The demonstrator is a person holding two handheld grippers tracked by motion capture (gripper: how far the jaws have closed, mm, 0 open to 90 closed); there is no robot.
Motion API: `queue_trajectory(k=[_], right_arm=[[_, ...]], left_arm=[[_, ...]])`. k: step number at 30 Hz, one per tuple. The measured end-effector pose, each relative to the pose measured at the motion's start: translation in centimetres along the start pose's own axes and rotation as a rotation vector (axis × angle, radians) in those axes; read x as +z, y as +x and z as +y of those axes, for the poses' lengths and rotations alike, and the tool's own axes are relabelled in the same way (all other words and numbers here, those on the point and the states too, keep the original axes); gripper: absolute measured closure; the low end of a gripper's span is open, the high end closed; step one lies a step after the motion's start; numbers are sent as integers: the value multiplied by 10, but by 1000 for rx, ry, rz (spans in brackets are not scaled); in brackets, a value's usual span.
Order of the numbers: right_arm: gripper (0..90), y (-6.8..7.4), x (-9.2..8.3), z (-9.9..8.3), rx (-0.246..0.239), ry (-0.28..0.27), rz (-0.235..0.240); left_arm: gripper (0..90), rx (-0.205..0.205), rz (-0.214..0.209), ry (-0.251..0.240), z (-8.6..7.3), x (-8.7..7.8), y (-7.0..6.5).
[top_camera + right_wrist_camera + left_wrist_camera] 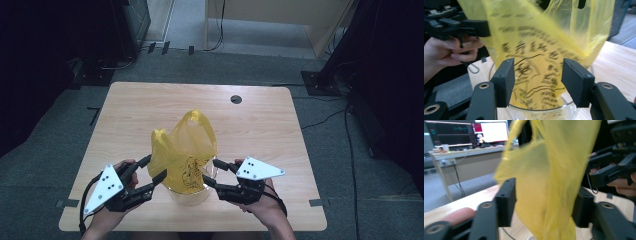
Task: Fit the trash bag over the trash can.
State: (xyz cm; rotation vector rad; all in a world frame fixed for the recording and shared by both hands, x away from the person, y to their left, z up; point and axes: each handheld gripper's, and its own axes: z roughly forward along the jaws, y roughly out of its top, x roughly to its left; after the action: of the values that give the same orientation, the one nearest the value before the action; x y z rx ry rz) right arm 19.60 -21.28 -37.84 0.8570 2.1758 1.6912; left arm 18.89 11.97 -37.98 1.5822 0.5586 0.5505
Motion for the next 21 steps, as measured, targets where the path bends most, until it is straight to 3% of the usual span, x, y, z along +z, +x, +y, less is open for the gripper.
queue_trajectory(k=[1, 4, 11, 12, 13, 14, 17, 20, 21], right_arm=[[450, 0, 0, 0, 0, 0, 0], [466, -1, -8, 5, 2, -18, -22], [529, -2, -20, 14, 12, -62, -76], [555, -2, -23, 16, 29, -88, -105], [555, -2, -23, 16, 29, -88, -105], [579, -3, -24, 19, 52, -109, -132], [581, -3, -24, 20, 70, -127, -155], [554, -5, -21, 26, 130, -166, -196], [554, -5, -21, 26, 130, -166, -196]], left_arm=[[393, 0, 0, 0, 0, 0, 0], [348, -61, 0, -41, 6, -10, 10], [347, -94, 52, -70, 13, -17, 16], [349, -101, 64, -76, 14, -18, 17], [349, -102, 82, -81, 15, -19, 17], [353, -114, 123, -98, 18, -21, 18], [352, -129, 135, -119, 23, -24, 19], [349, -137, 173, -127, 35, -25, 19], [348, -137, 173, -127, 35, -25, 19]])
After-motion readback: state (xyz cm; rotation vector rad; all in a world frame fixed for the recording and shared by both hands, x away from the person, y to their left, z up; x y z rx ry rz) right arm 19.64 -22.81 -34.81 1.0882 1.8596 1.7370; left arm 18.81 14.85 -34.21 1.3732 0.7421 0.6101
